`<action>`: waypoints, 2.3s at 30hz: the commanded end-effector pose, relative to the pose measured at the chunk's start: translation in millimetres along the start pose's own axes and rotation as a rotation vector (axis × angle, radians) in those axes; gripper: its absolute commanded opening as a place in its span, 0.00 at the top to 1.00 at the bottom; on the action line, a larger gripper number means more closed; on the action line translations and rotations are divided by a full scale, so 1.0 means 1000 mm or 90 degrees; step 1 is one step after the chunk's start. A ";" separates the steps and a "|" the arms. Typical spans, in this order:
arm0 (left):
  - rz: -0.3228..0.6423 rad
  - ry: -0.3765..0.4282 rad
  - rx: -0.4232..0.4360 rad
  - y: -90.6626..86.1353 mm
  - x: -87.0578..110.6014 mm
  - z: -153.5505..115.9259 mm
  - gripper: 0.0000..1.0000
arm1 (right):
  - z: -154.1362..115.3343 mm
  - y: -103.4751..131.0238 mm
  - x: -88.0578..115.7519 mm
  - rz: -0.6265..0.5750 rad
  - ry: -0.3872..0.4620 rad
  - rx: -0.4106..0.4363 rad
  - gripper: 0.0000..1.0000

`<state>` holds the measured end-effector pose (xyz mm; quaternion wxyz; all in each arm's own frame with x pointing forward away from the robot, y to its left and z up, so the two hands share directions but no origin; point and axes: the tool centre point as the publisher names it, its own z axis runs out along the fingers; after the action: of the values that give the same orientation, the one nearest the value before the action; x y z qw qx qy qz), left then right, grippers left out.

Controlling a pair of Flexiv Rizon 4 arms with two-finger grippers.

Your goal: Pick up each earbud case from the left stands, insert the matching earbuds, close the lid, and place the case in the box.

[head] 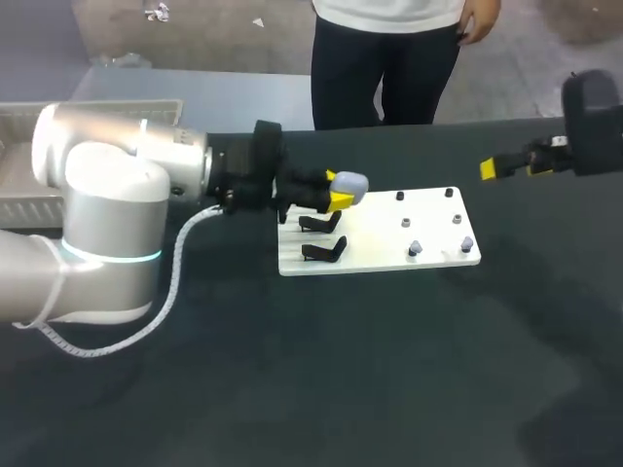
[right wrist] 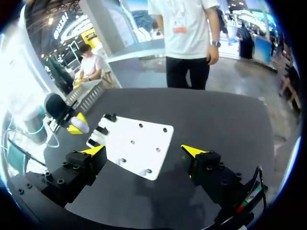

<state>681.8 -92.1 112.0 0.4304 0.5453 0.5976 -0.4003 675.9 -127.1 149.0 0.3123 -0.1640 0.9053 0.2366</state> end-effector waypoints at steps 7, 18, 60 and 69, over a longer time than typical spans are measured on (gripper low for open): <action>0.023 0.004 -0.004 0.016 -0.018 0.032 1.00 | 0.019 0.029 0.000 -0.025 0.021 -0.050 0.00; 0.047 -0.008 0.021 0.015 -0.032 0.053 1.00 | 0.041 0.049 0.002 -0.037 0.040 -0.090 0.00; 0.022 -0.161 0.022 -0.008 -0.032 0.023 1.00 | 0.034 0.027 -0.007 -0.057 0.059 0.008 0.00; 0.035 -0.185 0.000 -0.013 -0.045 -0.003 1.00 | 0.022 -0.002 0.013 -0.042 0.101 0.099 0.00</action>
<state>680.4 -112.8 151.5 0.5113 0.5074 0.5089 -0.4712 685.4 -113.3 120.9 0.2463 -0.2067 0.9247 0.2038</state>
